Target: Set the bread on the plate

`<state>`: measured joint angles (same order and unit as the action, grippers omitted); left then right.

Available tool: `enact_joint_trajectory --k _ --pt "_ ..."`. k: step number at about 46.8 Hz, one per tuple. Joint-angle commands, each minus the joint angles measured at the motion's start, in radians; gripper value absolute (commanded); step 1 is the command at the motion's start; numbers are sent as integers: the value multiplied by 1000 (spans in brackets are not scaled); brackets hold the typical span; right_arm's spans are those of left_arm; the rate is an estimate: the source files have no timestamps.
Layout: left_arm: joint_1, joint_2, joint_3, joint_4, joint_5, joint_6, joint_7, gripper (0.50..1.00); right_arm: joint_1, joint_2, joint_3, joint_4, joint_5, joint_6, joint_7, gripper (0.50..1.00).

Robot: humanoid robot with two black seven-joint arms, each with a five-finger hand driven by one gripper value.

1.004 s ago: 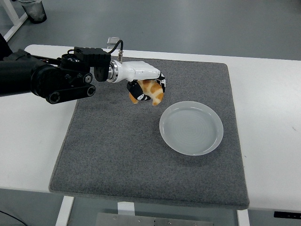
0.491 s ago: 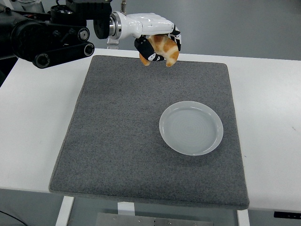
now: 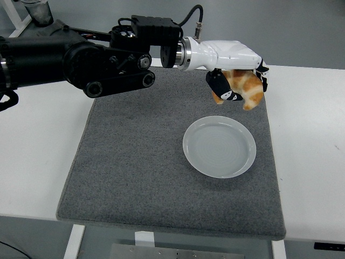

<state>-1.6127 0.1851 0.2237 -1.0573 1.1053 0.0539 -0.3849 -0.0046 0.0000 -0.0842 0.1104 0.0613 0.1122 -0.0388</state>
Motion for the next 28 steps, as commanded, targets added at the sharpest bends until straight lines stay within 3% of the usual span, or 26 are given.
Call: enact_joint_trajectory --k 1,10,28 --pt "14 -36 6 11 22 0 0 500 0 0 0 0 0 0 -1 952" --pt "88 -95 11 66 111 0 0 500 0 0 1 0 0 0 -1 952" --pt "203 -119 34 106 217 1 3 500 0 0 0 0 0 0 0 952"
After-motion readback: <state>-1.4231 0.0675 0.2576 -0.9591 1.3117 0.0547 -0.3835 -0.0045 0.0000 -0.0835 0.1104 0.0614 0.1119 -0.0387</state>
